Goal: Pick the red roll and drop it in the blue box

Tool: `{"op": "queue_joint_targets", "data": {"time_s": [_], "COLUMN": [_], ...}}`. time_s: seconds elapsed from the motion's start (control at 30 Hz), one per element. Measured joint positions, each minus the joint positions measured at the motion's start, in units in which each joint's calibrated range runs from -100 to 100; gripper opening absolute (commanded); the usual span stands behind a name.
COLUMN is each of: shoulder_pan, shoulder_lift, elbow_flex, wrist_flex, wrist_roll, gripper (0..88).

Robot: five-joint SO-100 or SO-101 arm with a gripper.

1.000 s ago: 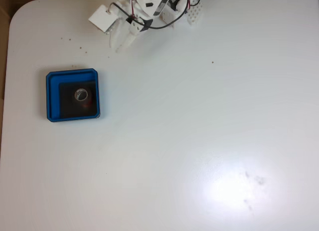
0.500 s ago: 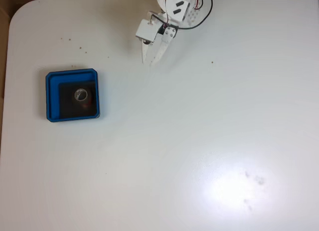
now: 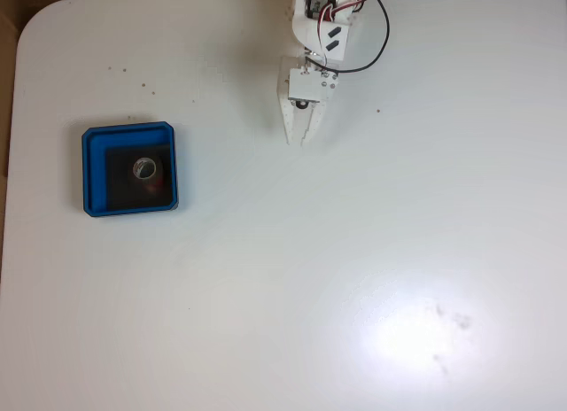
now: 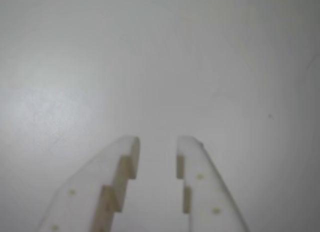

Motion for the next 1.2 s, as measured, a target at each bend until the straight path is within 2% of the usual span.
{"op": "queue_joint_targets", "data": {"time_s": [0.4,0.83,1.2], "shoulder_pan": [-13.76,-14.65,-10.98], "shoulder_lift": [0.00,0.00,0.00], "elbow_flex": [0.00,0.00,0.00], "wrist_flex": [-0.08,-0.08,-0.08], "wrist_roll": [0.00,0.00,0.00], "gripper": [1.0,1.0,1.0]}}
